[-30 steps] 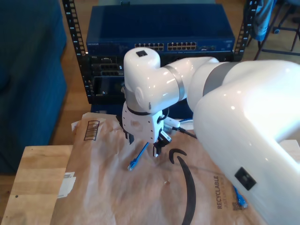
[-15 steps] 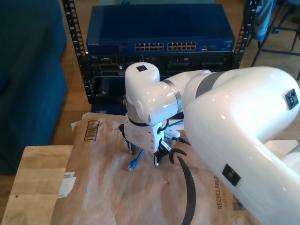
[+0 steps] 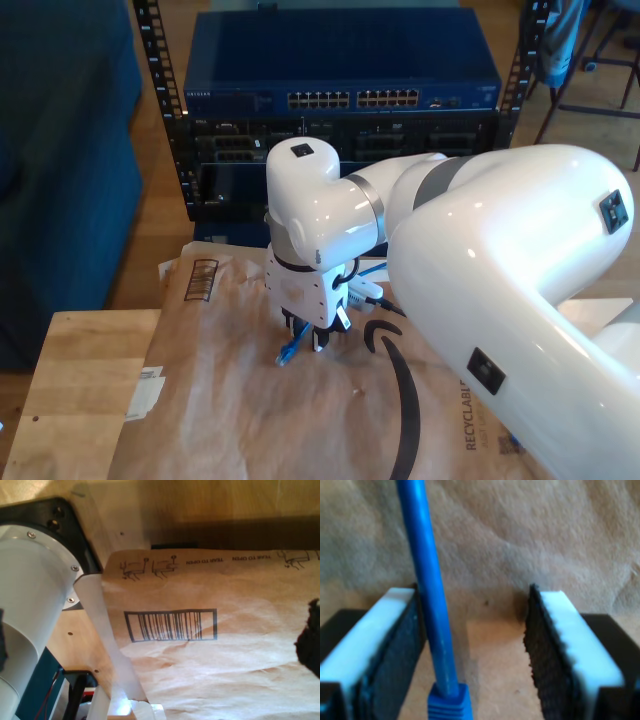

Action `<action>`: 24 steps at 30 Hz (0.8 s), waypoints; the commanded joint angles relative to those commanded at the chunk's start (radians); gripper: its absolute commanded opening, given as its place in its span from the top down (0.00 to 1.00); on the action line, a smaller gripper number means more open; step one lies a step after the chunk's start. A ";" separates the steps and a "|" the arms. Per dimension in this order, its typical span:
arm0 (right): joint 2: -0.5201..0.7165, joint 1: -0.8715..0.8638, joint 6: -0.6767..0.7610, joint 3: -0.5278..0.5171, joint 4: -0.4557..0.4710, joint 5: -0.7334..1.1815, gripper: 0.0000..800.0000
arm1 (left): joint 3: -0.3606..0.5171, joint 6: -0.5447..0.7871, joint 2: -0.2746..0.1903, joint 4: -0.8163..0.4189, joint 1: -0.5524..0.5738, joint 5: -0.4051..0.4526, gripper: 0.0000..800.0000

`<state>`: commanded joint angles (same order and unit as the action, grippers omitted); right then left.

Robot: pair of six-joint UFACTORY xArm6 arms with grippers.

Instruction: Grab the cable and plug it in

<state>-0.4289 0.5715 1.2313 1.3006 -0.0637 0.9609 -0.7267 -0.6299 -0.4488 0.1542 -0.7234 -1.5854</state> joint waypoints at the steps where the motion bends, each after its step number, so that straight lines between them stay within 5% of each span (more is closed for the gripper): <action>1: 0.002 0.000 0.000 0.002 0.000 0.000 0.62 | 0.000 0.000 0.002 0.000 0.000 0.000 0.00; 5: 0.006 -0.002 0.000 0.000 -0.002 0.003 0.65 | 0.000 0.000 0.005 0.000 0.000 0.000 0.00; 14: 0.026 -0.002 0.003 -0.008 -0.023 0.008 0.95 | 0.000 0.000 0.005 0.000 0.000 0.000 0.00; 18: 0.064 0.000 0.060 -0.021 -0.132 0.031 0.98 | 0.000 -0.002 0.005 0.002 0.000 -0.002 0.00; 24: 0.129 -0.011 0.160 -0.021 -0.143 0.124 0.99 | -0.005 -0.002 0.003 0.054 0.000 -0.009 0.00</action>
<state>-0.3000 0.5608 1.3909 1.2791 -0.2064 1.0852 -0.7313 -0.6314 -0.4457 0.2079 -0.7234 -1.5946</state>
